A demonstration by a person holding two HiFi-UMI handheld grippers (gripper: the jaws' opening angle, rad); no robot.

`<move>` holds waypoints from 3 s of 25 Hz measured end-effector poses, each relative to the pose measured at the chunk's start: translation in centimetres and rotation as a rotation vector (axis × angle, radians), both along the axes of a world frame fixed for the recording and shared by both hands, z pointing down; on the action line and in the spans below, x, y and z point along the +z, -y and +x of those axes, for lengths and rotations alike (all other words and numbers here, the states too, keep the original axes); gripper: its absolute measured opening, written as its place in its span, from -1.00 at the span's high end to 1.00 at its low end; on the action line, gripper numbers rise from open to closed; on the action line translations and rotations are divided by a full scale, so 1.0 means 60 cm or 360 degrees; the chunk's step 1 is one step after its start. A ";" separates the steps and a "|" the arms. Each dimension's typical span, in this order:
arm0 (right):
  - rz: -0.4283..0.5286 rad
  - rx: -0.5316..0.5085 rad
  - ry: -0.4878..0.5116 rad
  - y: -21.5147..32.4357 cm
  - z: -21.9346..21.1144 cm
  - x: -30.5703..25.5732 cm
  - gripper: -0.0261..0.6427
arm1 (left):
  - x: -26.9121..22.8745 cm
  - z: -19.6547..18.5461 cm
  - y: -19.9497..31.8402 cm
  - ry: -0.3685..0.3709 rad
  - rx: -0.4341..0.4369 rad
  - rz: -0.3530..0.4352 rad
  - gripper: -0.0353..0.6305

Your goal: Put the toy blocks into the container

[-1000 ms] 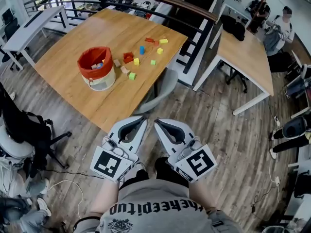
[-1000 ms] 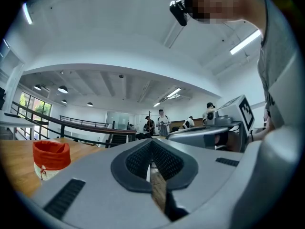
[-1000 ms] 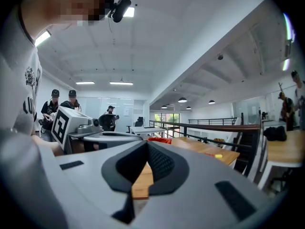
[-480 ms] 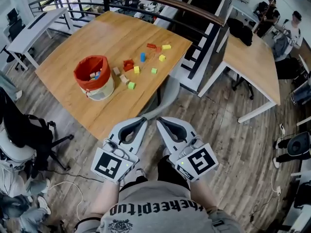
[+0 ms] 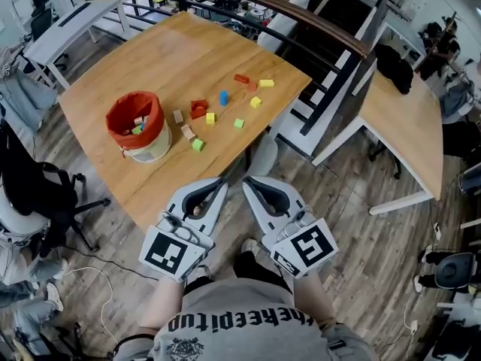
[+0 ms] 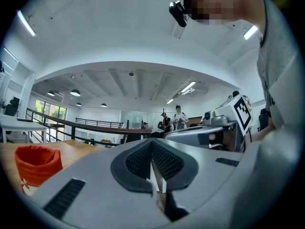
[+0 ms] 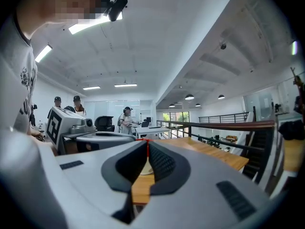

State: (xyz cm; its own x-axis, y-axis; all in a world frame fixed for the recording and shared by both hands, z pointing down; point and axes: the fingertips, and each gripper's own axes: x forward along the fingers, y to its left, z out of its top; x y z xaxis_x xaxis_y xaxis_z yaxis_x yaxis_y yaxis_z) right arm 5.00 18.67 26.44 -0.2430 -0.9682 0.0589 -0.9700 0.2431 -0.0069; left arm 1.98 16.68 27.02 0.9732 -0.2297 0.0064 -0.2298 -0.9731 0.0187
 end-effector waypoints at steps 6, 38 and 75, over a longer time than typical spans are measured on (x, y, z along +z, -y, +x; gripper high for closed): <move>-0.0013 -0.0108 0.0011 0.020 0.058 0.004 0.89 | 0.001 0.055 0.016 -0.0014 -0.0106 -0.0003 0.85; -0.0069 -0.0287 0.0096 0.188 0.102 0.027 0.84 | 0.007 0.083 0.166 0.0065 -0.0319 -0.0002 0.85; -0.0705 -0.0511 -0.0146 0.432 0.007 0.279 0.52 | 0.096 -0.038 0.390 0.0132 -0.0525 -0.0227 0.85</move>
